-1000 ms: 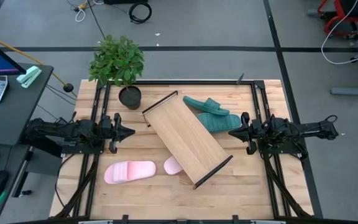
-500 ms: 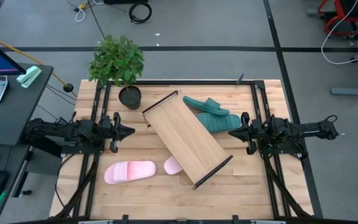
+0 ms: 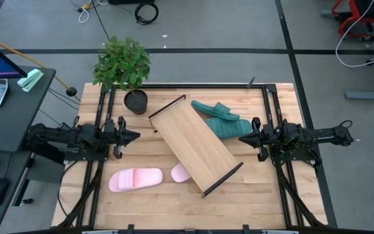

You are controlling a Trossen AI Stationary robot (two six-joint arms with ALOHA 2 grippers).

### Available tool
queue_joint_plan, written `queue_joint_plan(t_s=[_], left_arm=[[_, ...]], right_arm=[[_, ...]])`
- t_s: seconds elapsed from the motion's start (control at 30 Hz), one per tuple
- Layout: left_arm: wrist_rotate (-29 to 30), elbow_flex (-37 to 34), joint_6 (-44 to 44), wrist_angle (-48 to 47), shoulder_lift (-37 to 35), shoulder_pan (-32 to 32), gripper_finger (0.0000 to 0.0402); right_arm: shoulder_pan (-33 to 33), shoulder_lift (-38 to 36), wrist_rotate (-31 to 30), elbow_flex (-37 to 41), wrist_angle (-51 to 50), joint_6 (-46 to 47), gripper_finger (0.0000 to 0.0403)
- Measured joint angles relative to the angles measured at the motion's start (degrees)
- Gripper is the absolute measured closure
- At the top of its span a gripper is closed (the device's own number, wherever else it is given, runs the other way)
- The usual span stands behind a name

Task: Pick and place slides into the shelf
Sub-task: Put the top green slide on the shelf

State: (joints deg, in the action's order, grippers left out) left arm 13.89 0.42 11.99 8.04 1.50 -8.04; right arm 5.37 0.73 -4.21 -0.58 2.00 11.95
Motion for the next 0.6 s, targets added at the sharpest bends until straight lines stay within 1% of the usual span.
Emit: queue_joint_plan(t_s=[0.17, 0.27, 0.3, 0.37, 0.4, 0.53, 0.6], left_arm=[[0.05, 0.01, 1.55, 2.13, 0.00, 0.01, 0.0378], [2.85, -0.01, 4.62, 5.66, 0.00, 0.20, 0.0383], [4.07, -0.01, 5.68, 7.23, 0.00, 0.21, 0.0384], [4.55, 0.16, 5.33, 9.92, -0.03, 0.23, 0.0385], [4.55, 0.59, 5.12, 9.31, 0.02, 0.23, 0.0386], [5.46, 4.38, 5.14, 9.63, 2.42, 0.23, 0.0386], [6.12, 6.70, 5.10, 9.33, 4.90, 0.23, 0.0386]], right_arm=[[0.02, 0.00, -0.22, -0.06, 1.19, 0.06, 0.0385], [0.00, 0.00, -1.21, -2.44, 3.23, -1.34, 0.0385], [0.00, -0.02, -1.73, -4.04, 3.69, -2.23, 0.0385], [0.00, 0.46, -2.99, -7.33, 3.77, -4.26, 0.0385], [0.00, 1.12, -3.67, -9.20, 3.18, -5.05, 0.0385], [0.00, 5.51, -6.37, -19.00, -2.65, -5.98, 0.0385], [0.00, 8.75, -7.13, -24.09, -6.43, -5.67, 0.0385]])
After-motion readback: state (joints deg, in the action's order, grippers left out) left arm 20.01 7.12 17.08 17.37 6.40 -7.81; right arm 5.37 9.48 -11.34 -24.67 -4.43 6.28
